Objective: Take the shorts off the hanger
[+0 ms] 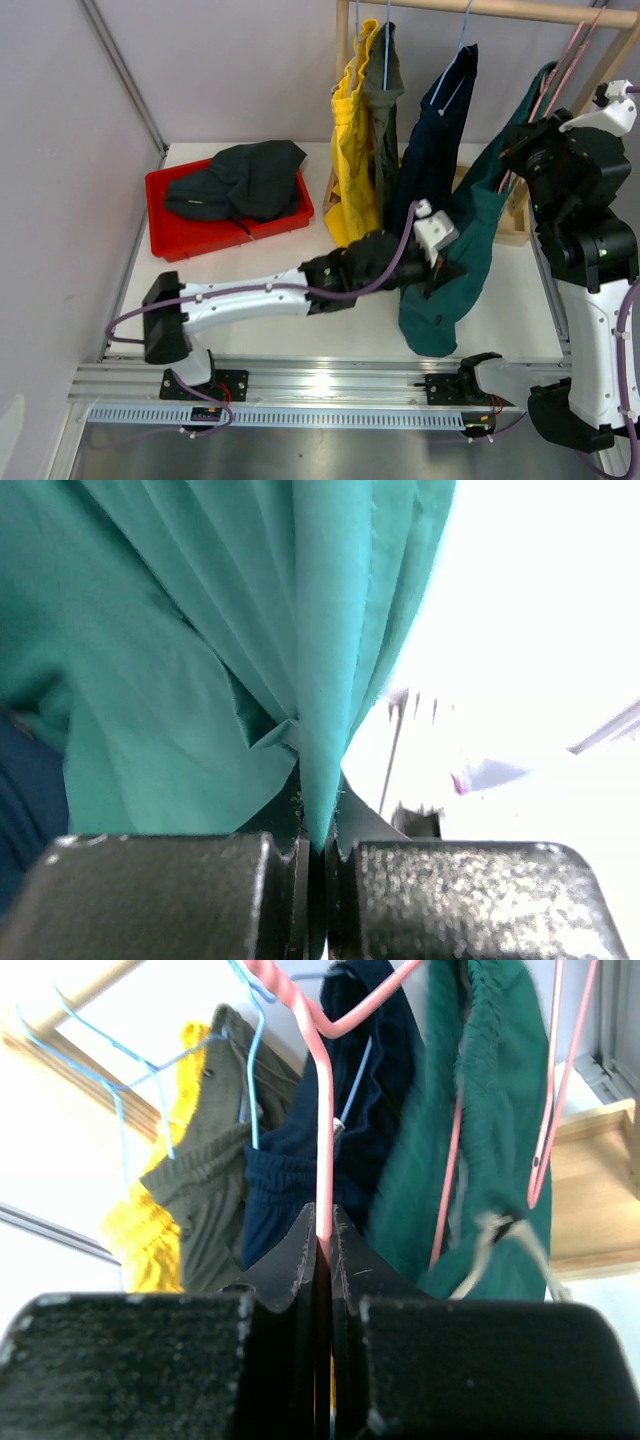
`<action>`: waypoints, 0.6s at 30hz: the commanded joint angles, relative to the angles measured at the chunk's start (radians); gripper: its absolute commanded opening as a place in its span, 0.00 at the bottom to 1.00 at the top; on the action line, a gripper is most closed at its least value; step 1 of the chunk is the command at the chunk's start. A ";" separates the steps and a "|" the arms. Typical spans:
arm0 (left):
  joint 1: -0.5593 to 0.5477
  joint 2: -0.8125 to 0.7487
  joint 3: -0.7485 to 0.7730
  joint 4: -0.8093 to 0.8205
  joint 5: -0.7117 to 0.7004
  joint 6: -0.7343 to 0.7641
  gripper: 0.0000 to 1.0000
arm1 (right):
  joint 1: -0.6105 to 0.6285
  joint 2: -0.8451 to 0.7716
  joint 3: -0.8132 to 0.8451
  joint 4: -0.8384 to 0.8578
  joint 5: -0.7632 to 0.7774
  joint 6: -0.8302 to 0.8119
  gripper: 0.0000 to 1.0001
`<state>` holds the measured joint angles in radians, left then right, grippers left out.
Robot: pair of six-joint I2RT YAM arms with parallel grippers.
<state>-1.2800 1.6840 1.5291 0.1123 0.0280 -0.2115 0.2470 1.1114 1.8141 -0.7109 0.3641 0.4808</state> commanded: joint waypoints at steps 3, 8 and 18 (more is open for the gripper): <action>-0.169 -0.249 -0.391 0.119 -0.147 -0.067 0.00 | -0.024 0.062 0.146 0.087 0.036 -0.051 0.00; -0.237 -0.296 -0.463 0.133 -0.209 -0.123 0.00 | -0.045 0.097 0.205 0.064 0.019 -0.058 0.00; 0.040 -0.005 0.165 -0.184 -0.284 0.003 0.00 | -0.032 -0.045 0.174 -0.087 -0.175 0.099 0.00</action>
<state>-1.3224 1.6382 1.5005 0.0433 -0.2295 -0.2432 0.2173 1.1439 1.9419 -0.8806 0.2665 0.5224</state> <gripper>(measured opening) 0.023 0.048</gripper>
